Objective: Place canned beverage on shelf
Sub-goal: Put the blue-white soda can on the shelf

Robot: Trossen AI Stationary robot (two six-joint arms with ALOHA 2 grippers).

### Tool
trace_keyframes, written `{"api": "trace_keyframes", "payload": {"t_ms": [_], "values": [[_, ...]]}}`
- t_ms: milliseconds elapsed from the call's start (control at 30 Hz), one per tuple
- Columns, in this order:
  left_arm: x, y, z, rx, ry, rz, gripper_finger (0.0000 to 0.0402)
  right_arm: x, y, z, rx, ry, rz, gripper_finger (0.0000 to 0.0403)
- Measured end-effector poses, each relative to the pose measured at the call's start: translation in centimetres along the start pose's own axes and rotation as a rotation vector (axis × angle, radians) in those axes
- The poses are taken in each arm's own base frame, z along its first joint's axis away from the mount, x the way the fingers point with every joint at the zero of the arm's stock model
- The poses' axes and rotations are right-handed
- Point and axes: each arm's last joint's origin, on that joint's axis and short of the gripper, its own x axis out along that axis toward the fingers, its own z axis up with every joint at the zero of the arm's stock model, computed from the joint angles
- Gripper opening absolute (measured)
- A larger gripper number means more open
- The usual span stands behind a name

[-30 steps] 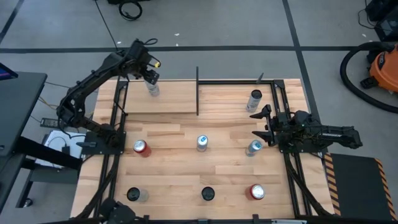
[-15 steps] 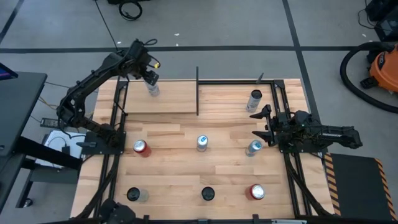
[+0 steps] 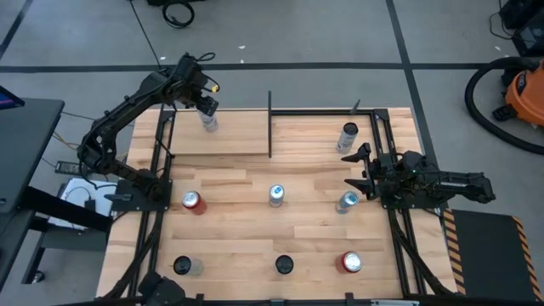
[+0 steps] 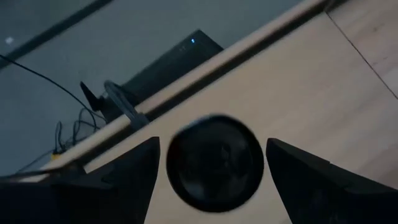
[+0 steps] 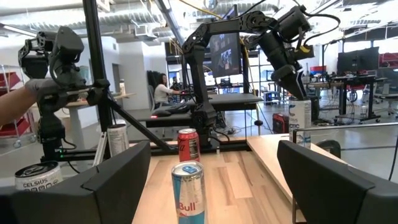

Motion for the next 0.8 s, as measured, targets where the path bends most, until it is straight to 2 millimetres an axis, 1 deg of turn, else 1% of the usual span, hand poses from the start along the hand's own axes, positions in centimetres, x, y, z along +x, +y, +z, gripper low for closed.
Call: {"api": "trace_keyframes", "payload": {"t_ms": [267,467,567,800], "values": [[0.1,0.0,-0.1,-0.01,0.011,-0.002,0.0295,0.0,0.0,0.0,0.0,0.0,0.0,0.0361],[1.9,-0.4,0.0,0.003,0.076,-0.002,0.0295,0.0,0.0,0.0,0.001,0.001,0.0,0.0361],[2.5,-0.5,0.2,0.007,0.086,-0.004,0.0295,0.0,0.0,0.0,0.001,0.001,0.0,0.0361],[2.7,-0.4,0.1,0.011,0.103,-0.002,0.0292,0.0,0.0,0.0,0.001,0.001,0.0,0.0361]]}}
